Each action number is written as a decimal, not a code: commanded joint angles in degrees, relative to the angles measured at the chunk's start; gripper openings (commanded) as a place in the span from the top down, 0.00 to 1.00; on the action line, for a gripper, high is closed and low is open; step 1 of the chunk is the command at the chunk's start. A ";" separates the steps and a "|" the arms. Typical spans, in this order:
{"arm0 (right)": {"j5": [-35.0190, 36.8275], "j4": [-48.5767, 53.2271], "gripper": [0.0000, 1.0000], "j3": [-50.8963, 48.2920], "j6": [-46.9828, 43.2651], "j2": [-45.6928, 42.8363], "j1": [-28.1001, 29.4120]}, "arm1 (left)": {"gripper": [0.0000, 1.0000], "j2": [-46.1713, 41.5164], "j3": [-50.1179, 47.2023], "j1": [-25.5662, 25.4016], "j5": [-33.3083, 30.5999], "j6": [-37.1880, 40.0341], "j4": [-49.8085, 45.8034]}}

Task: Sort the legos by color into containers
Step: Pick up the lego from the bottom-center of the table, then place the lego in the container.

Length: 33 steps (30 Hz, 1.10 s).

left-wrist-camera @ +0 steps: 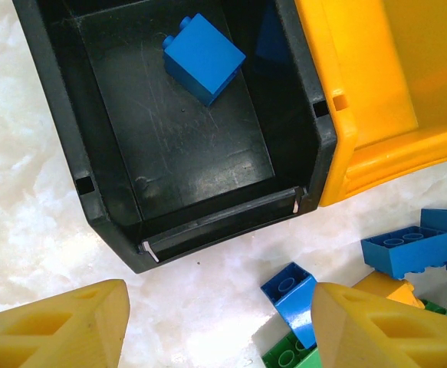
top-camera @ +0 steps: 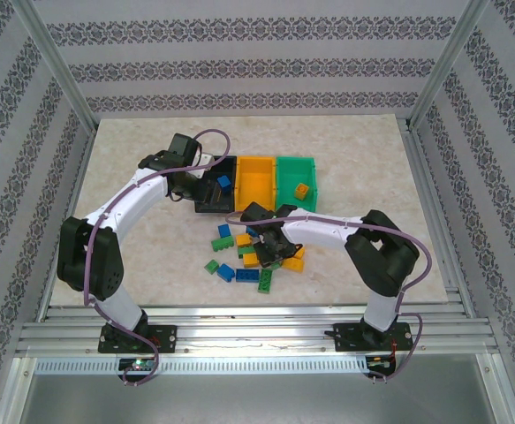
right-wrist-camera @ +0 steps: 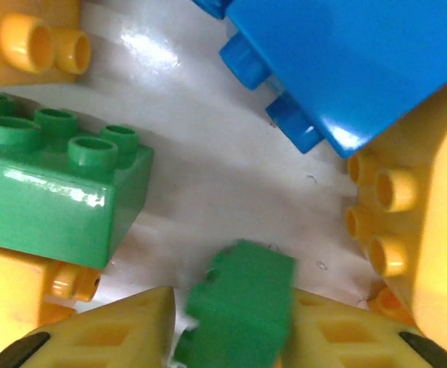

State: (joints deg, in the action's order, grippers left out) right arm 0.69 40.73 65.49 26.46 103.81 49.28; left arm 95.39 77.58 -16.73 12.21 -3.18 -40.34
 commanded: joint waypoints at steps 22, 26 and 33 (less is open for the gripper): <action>-3.44 -4.69 0.61 32.25 -7.20 9.37 -16.09 | 0.36 -1.13 -0.59 0.64 0.08 1.08 -0.88; -3.87 -3.26 0.51 36.54 -8.26 11.79 -16.08 | 0.36 -1.35 -0.59 0.64 -0.60 1.25 -0.99; -3.44 -5.62 0.51 23.54 -7.61 3.69 -16.05 | 0.36 -1.33 -0.57 0.65 -0.36 1.24 -0.90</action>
State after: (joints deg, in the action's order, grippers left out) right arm -2.72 34.72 94.04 19.22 112.53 32.91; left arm 95.39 77.45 -16.75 12.14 -3.16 -40.34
